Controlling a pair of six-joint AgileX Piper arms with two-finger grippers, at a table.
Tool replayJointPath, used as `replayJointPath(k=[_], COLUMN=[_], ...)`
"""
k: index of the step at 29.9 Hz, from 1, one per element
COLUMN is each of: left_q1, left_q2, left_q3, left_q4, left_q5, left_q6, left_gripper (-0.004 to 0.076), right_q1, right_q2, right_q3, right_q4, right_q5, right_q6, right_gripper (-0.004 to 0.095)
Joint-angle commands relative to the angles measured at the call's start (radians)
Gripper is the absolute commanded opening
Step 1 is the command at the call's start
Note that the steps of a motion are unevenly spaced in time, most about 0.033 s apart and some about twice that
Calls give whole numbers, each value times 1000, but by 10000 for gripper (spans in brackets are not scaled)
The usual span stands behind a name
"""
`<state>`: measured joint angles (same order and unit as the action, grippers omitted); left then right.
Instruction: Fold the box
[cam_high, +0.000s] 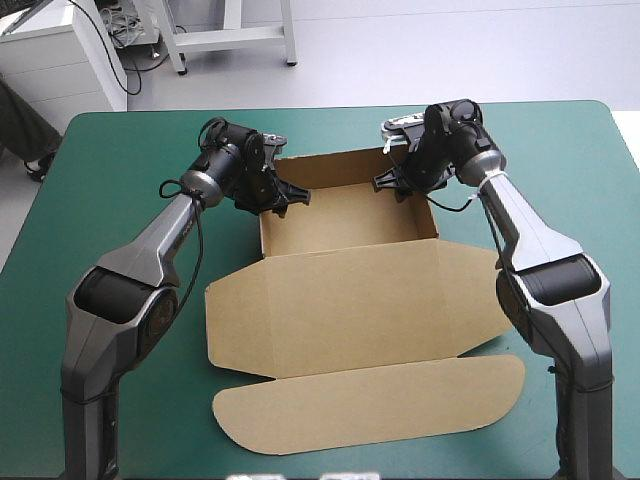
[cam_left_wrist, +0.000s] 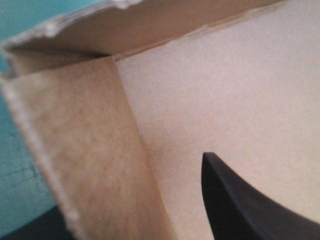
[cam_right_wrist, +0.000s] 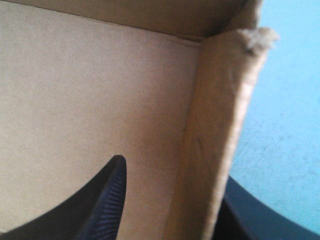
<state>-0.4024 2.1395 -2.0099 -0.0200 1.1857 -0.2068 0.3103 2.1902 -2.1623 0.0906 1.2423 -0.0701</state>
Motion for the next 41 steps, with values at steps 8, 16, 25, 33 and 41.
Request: replayJointPath(k=[8,16,25,33,41], left_q1=[-9,-9,-9,-9,-9], left_q2=[-65,-65,-78,-85,-159], left_q3=[-51,-51,-70,-226,-272], left_q4=[-8,-15,-15,-2,2], left_q5=[8,13,60,105,105], left_q6=[-13,-41,-62,-56,22], left_gripper=[360,360,360,360,360], right_q1=[-1,-1,-40,-40,-40], right_q2=[-62,-62,-64,-80,-187], right_q3=[-64,-64,-64,-66,-66], right_q4=[27,-16,-17,-10,-21], right_q5=[12,12,10,12,12], right_q6=[-47,-63,-35,-35,-33], right_gripper=[423,423,423,423,423])
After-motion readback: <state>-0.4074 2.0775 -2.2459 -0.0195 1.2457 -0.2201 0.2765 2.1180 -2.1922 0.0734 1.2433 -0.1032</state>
